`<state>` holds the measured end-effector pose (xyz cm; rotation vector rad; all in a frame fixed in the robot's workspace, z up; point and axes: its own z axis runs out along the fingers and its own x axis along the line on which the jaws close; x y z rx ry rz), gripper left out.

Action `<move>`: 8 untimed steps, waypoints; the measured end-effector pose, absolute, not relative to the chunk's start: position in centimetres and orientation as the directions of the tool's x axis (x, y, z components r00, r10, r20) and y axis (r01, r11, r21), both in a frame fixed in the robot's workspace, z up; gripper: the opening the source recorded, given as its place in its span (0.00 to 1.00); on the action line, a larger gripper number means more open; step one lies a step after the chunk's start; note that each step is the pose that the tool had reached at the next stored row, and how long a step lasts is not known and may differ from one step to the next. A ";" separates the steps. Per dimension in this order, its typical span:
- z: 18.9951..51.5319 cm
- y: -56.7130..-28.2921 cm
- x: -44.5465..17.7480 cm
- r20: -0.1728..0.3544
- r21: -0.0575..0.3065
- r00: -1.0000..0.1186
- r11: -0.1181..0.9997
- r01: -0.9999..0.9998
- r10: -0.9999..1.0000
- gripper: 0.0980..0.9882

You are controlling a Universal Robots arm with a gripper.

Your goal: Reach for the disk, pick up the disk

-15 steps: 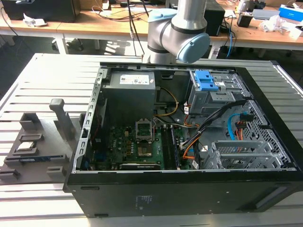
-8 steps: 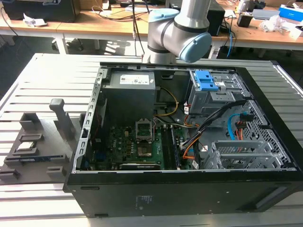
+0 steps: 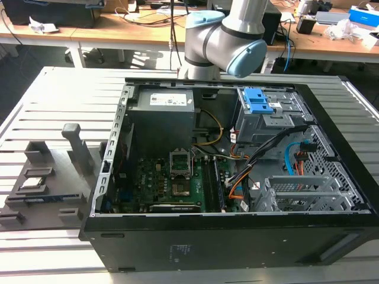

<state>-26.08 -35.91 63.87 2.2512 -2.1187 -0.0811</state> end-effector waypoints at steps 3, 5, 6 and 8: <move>63.8 -35.9 -25.0 -0.008 0.073 0.060 -0.061 -0.995 -0.998 0.30; 63.6 -35.9 -24.6 -0.008 0.074 0.060 -0.061 -0.995 -0.998 0.30; 63.4 -35.9 -24.5 -0.008 0.074 0.060 -0.061 -0.995 -0.998 0.30; 62.9 -35.9 -24.3 -0.009 0.074 0.060 -0.061 -0.995 -0.998 0.30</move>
